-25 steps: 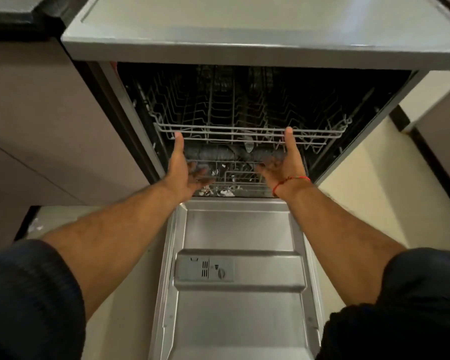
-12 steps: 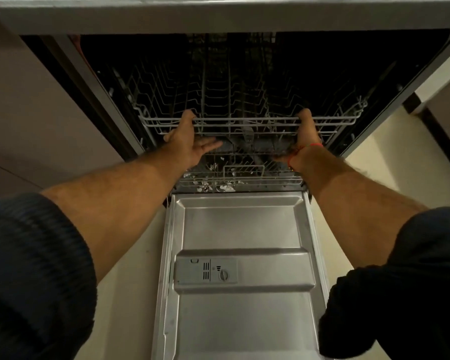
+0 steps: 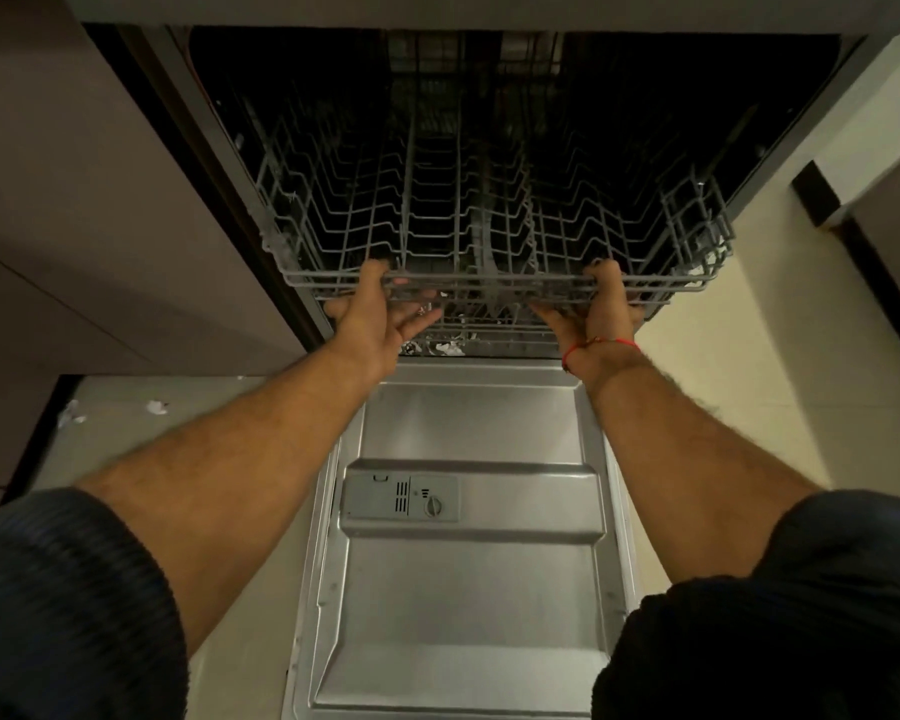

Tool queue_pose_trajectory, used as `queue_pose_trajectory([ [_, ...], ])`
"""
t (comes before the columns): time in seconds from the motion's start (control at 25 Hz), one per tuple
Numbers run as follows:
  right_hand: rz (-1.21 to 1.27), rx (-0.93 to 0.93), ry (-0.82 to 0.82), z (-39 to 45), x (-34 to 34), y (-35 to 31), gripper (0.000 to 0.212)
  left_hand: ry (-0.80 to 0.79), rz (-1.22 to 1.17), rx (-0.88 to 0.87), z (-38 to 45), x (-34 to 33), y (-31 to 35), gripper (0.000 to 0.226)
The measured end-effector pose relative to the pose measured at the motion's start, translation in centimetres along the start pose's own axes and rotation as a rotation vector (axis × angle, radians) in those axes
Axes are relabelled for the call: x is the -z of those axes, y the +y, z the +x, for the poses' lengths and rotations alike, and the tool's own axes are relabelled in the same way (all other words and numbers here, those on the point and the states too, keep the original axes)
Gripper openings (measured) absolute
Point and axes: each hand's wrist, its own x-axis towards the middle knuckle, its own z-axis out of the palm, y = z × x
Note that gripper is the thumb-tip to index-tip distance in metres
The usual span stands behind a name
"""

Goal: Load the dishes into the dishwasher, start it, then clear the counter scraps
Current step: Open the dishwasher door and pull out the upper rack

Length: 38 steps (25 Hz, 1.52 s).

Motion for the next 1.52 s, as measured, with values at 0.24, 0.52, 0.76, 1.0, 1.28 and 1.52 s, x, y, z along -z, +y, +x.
queue_pose_trajectory([
  [0.24, -0.067, -0.042, 0.053, -5.7, 5.1, 0.9, 0.05, 0.077, 0.017, -0.084, -7.3, 3.0, -3.5, 0.08],
  [0.52, -0.034, -0.024, 0.058, -11.0, 10.6, 1.5, 0.053, 0.167, -0.012, -0.11, -14.5, 5.3, -7.6, 0.064],
  [0.76, -0.004, -0.048, 0.039, -15.2, 14.2, 2.5, 0.052, 0.208, -0.016, -0.103, -20.5, 6.5, -9.3, 0.044],
  [1.0, -0.013, -0.043, 0.045, -19.2, 16.9, 2.9, 0.051, 0.209, -0.042, -0.077, -25.2, 7.9, -10.9, 0.048],
  [1.28, 0.01, -0.044, 0.042, -21.6, 19.0, 3.7, 0.068, 0.226, -0.052, -0.042, -27.6, 9.3, -12.3, 0.051],
  [1.52, 0.044, -0.043, 0.051, -22.3, 20.1, 4.3, 0.069, 0.215, -0.049, -0.034, -28.1, 10.6, -12.9, 0.063],
])
